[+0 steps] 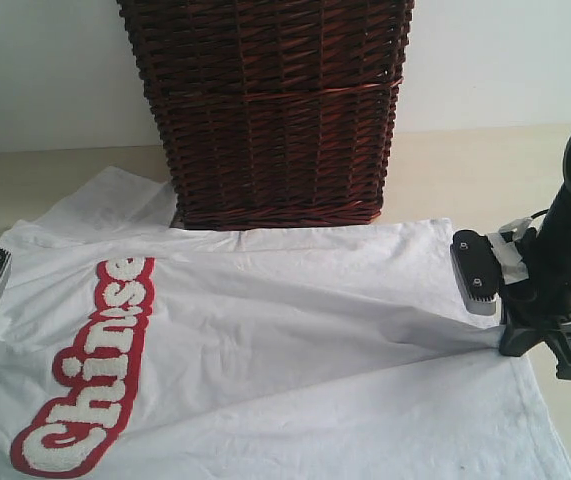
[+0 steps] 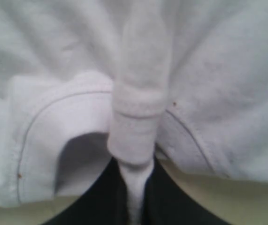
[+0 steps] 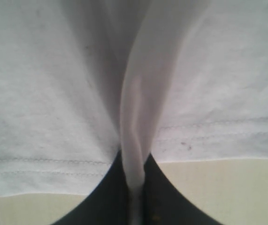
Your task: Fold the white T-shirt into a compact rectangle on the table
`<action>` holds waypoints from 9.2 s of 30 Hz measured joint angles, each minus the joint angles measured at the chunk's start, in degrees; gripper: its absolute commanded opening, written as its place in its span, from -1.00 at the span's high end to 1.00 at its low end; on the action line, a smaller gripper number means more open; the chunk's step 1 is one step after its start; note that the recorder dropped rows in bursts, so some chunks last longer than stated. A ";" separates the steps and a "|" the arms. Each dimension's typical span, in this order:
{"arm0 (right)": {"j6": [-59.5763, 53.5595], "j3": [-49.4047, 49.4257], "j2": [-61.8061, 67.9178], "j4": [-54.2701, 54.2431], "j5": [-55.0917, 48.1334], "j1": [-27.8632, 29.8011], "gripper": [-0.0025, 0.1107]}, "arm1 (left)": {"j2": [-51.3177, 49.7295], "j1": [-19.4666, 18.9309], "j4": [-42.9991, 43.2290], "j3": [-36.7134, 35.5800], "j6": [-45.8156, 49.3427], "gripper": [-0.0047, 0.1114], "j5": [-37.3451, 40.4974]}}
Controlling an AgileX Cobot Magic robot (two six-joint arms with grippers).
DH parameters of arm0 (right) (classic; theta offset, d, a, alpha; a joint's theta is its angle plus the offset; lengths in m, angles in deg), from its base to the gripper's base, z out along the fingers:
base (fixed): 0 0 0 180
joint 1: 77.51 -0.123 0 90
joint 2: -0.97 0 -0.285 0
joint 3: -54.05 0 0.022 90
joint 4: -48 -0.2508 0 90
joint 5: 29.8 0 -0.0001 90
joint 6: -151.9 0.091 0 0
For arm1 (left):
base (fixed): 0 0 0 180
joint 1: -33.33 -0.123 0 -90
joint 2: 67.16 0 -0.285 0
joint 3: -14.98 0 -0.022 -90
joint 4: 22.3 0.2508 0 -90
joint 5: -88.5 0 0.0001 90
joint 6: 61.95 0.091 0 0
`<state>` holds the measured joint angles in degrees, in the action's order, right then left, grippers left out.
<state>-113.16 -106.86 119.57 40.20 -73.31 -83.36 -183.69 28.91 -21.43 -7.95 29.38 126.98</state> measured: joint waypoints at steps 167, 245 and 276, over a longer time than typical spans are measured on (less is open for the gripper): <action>38.04 -0.51 -11.42 -27.55 5.69 0.02 0.96 | 9.35 21.94 -18.41 -14.78 -44.31 0.92 2.59; 62.30 1.93 -35.79 -9.58 4.81 -7.61 0.96 | 18.64 45.41 -13.49 -26.44 -54.36 0.92 -3.06; 61.24 1.93 -35.79 -11.96 3.73 -7.61 0.96 | 21.97 45.56 30.52 -9.69 -55.22 0.89 -4.01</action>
<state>-51.92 -104.92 83.78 28.24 -69.58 -90.97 -161.72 74.47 9.09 -17.64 -25.84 122.96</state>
